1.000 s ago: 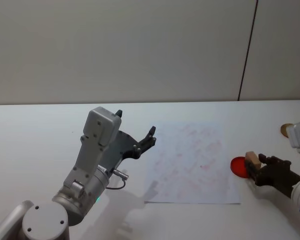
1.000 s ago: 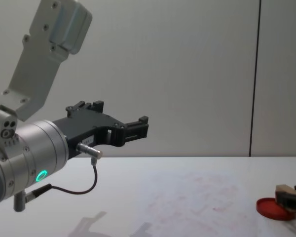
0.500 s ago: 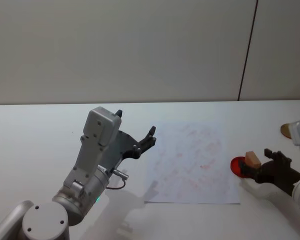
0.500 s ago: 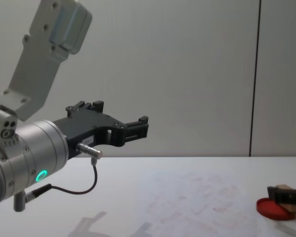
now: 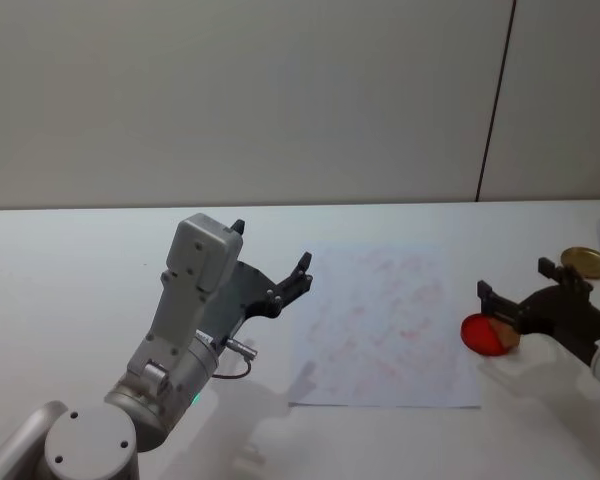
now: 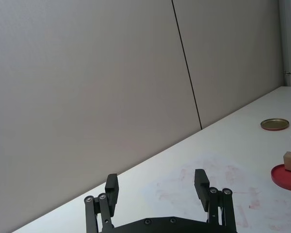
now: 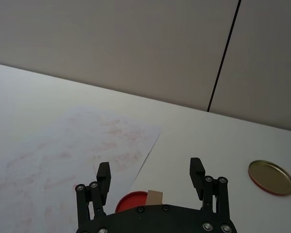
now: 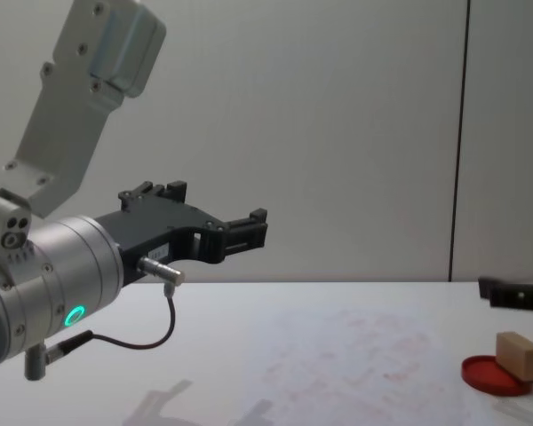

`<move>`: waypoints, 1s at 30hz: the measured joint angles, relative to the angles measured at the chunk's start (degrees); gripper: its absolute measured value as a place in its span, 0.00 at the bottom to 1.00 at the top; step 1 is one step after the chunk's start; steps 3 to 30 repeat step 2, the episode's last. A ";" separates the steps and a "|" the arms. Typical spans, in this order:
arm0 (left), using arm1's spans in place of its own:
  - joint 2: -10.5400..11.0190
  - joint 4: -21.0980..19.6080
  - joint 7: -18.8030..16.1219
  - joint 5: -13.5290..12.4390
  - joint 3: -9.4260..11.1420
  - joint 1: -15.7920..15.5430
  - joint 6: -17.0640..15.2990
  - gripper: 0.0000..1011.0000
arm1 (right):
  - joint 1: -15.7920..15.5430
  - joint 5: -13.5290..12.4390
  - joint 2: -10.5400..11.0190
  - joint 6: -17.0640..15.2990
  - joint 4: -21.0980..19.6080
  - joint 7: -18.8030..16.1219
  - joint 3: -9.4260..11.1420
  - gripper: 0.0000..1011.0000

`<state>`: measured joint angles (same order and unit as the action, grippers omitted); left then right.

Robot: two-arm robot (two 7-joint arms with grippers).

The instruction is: Use the one hand to pick up the stamp and affix it onto the A4 paper.

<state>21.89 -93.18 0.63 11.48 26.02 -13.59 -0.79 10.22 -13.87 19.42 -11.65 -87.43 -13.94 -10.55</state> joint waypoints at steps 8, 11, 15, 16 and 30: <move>0.00 0.00 0.00 0.00 0.00 0.00 0.00 0.98 | -0.14 -0.05 0.04 0.26 -0.67 0.32 0.05 0.99; 0.00 0.00 0.00 0.00 0.00 0.00 0.00 0.98 | -0.14 -0.05 0.04 0.26 -0.67 0.32 0.05 0.99; 0.00 0.00 0.00 0.00 0.00 0.00 0.00 0.98 | -0.14 -0.05 0.04 0.26 -0.67 0.32 0.05 0.99; 0.00 0.00 0.00 0.00 0.00 0.00 0.00 0.98 | -0.14 -0.05 0.04 0.26 -0.67 0.32 0.05 0.99; 0.00 0.00 0.00 0.00 0.00 0.00 0.00 0.98 | -0.14 -0.05 0.04 0.26 -0.67 0.32 0.05 0.99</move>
